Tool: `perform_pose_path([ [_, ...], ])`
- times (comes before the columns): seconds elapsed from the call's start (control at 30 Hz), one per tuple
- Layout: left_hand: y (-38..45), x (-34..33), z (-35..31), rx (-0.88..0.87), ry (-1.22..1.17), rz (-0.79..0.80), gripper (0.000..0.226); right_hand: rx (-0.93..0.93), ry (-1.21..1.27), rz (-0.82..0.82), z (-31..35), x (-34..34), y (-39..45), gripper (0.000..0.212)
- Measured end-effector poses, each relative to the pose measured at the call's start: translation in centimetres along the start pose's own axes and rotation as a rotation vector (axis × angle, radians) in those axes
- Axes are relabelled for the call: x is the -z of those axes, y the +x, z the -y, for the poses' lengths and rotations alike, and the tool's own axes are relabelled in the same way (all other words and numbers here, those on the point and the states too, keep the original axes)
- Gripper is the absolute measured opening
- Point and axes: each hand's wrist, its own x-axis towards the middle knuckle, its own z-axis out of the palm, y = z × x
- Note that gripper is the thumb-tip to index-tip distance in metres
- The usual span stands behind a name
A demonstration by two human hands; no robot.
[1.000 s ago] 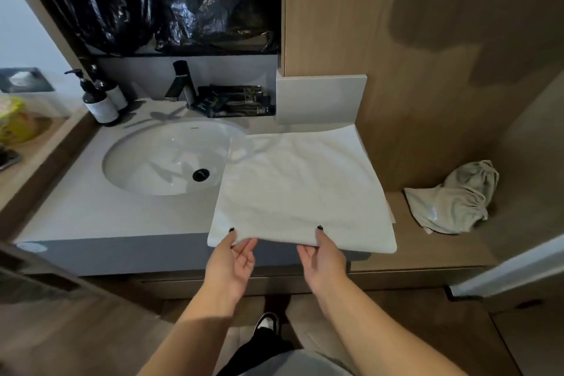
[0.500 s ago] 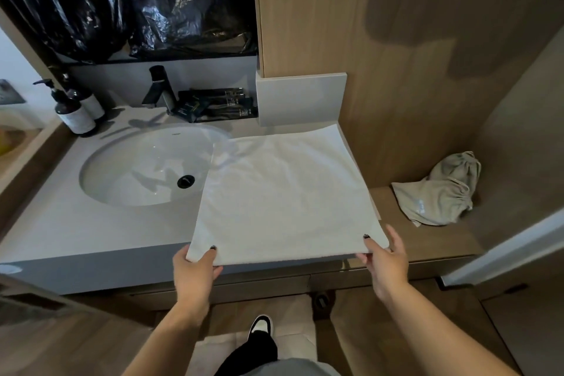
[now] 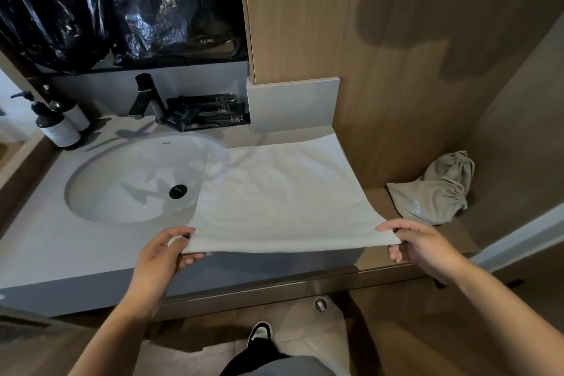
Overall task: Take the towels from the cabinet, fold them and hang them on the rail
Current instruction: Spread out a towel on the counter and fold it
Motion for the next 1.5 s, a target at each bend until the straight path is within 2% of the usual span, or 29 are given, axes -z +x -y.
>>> perform_pose_path([
  [0.1, 1.2, 0.1, -2.1, -0.053, -0.064, 0.056, 0.02, 0.012, 0.008, 0.113, 2.3, 0.8, 0.3, 0.035],
  [0.17, 2.5, 0.0, -3.3, -0.126, 0.036, 0.084, 0.027, 0.054, -0.114, 0.132, 3.9, 0.8, 0.7, 0.039],
  [0.27, 5.2, -0.1, -4.7, -0.177, 0.141, 0.118, 0.023, 0.157, -0.36, -0.029, 6.0, 0.1, 2.3, 0.025],
  [0.37, 8.3, -0.5, -5.8, -0.2, 0.184, 0.055, 0.011, 0.315, -0.412, -0.215, 7.4, -0.6, 5.2, 0.018],
  [0.47, 11.4, -1.0, -6.1, -0.217, 0.212, -0.006, 0.019, 0.398, -0.537, -0.418, 8.9, -1.3, 8.9, 0.013],
  [0.6, 15.6, -1.6, -5.9, -0.184, 0.226, -0.055, 0.033, 0.401, -0.549, -0.501, 10.6, -3.0, 13.5, 0.008],
  [0.73, 20.0, -2.9, -5.5, -0.126, 0.181, -0.1, 0.04, 0.391, -0.491, -0.512, 11.1, -4.5, 18.8, 0.023],
  [0.87, 24.5, -4.8, -4.8, -0.046, 0.236, -0.164, 0.049, 0.347, -0.526, -0.506, 11.9, -5.7, 23.6, 0.037],
  [0.97, 26.7, -6.7, -4.6, -0.039, 0.382, -0.18, 0.03, 0.258, -0.556, -0.476, 11.6, -6.4, 26.7, 0.034],
  [1.0, 27.2, -7.2, -4.4, -0.036, 0.414, -0.205, 0.029, 0.199, -0.585, -0.47, 10.9, -6.6, 27.6, 0.032],
  [1.07, 28.0, -7.6, -3.5, -0.05, 0.461, -0.207, 0.044, 0.101, -0.592, -0.527, 9.2, -6.8, 28.8, 0.027],
  [1.13, 28.5, -7.5, -2.7, -0.078, 0.469, -0.175, 0.058, 0.078, -0.569, -0.601, 8.1, -7.0, 29.4, 0.026],
  [1.33, 30.0, -7.4, -1.0, -0.191, 0.448, -0.187, 0.033, 0.062, -0.65, -0.662, 8.6, -7.8, 30.3, 0.019],
  [1.5, 30.5, -7.8, -1.1, -0.158, 0.38, -0.161, 0.038, 0.108, -0.689, -0.753, 8.2, -8.8, 30.5, 0.016],
])
